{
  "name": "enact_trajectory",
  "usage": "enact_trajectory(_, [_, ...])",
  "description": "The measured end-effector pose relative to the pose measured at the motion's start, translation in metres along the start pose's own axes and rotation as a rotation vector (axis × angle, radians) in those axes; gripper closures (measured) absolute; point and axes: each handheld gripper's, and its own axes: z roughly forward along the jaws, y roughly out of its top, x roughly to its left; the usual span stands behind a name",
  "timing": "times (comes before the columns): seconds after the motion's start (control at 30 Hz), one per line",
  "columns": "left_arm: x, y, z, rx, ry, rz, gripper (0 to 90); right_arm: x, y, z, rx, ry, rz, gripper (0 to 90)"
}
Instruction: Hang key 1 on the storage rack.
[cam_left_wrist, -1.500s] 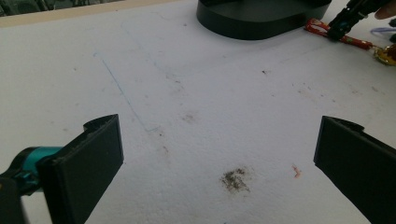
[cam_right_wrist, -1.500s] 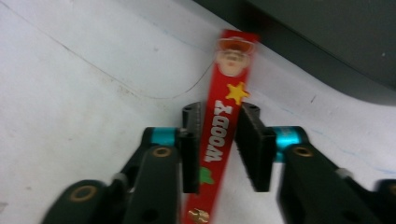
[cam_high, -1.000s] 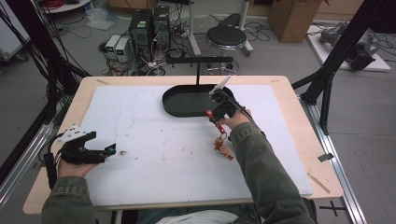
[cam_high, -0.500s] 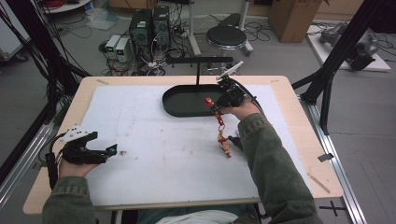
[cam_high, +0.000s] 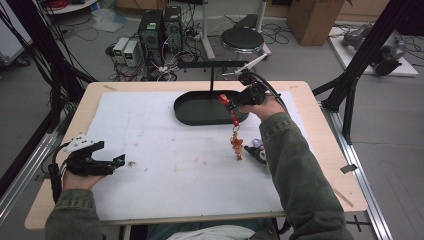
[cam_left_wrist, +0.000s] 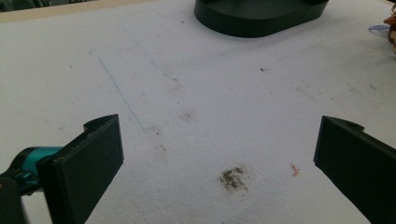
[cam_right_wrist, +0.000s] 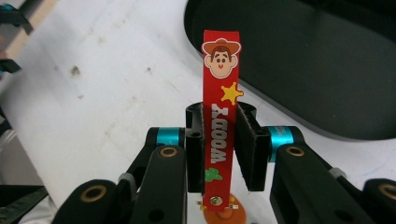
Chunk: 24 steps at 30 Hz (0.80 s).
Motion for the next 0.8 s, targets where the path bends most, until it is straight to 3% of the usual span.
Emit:
enact_trajectory(0.2, [0.0,0.0,0.0,0.001,0.0,0.001,1.9,0.009,0.012,-0.017,-0.033,0.019,-0.029,75.2])
enact_trajectory(0.47, [0.0,0.0,0.0,0.0,-0.002,-0.001,1.9,0.018,0.036,-0.037,-0.053,-0.004,-0.052,75.1])
enact_trajectory(0.8, [0.001,0.0,0.001,0.003,-0.003,-0.005,2.0,0.013,0.055,-0.046,-0.059,-0.005,-0.035,75.1])
